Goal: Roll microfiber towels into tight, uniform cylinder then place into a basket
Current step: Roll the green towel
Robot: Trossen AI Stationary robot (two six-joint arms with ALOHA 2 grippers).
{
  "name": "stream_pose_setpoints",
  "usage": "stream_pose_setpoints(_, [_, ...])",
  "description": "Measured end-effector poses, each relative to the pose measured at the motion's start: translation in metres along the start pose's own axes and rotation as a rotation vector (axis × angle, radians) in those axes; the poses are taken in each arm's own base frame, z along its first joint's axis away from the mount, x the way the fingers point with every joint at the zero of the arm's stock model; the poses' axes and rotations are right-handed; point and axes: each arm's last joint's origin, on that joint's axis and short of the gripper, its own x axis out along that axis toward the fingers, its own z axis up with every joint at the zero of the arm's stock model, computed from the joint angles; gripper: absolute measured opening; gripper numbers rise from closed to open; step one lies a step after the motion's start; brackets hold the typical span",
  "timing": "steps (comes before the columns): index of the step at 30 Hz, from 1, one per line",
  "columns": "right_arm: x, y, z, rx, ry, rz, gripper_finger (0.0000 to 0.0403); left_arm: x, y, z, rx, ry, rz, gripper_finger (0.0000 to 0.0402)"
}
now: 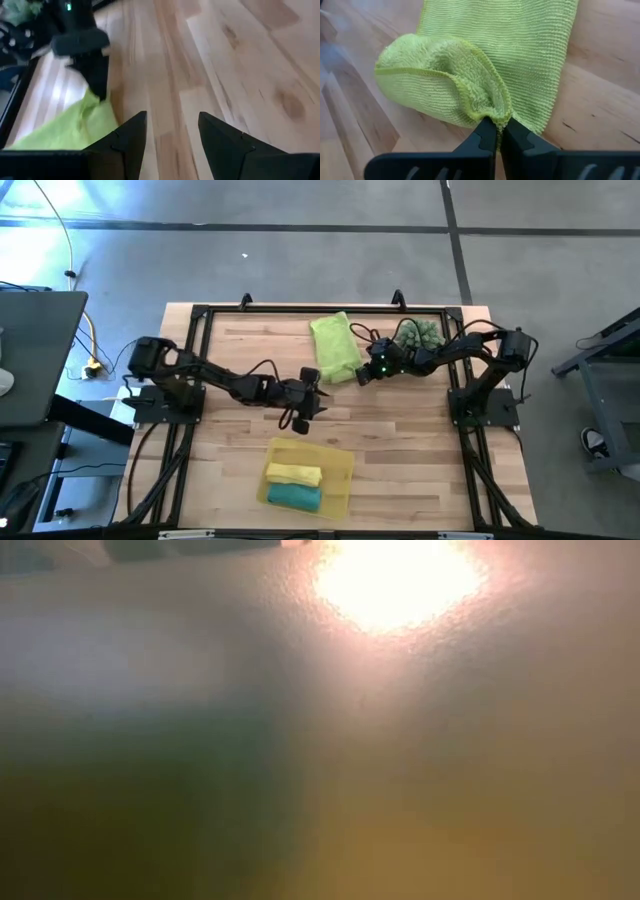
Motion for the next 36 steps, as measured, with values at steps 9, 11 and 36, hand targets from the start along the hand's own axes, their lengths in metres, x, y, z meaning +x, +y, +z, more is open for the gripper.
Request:
stream_pose_setpoints(9, [0.000,0.001,0.001,0.012,-0.012,0.007,0.0000,0.029,0.025,-0.016,-0.104,-0.065,0.097,0.0170])
stream_pose_setpoints(11, [0.000,0.001,0.001,0.012,-0.015,0.008,0.0000,0.035,0.031,-0.024,-0.154,-0.045,0.100,0.0170])
stream_pose_setpoints(36, [0.000,0.001,0.002,-0.022,-0.036,-0.004,0.0001,0.081,0.075,-0.060,-0.499,0.185,0.208,0.0170])
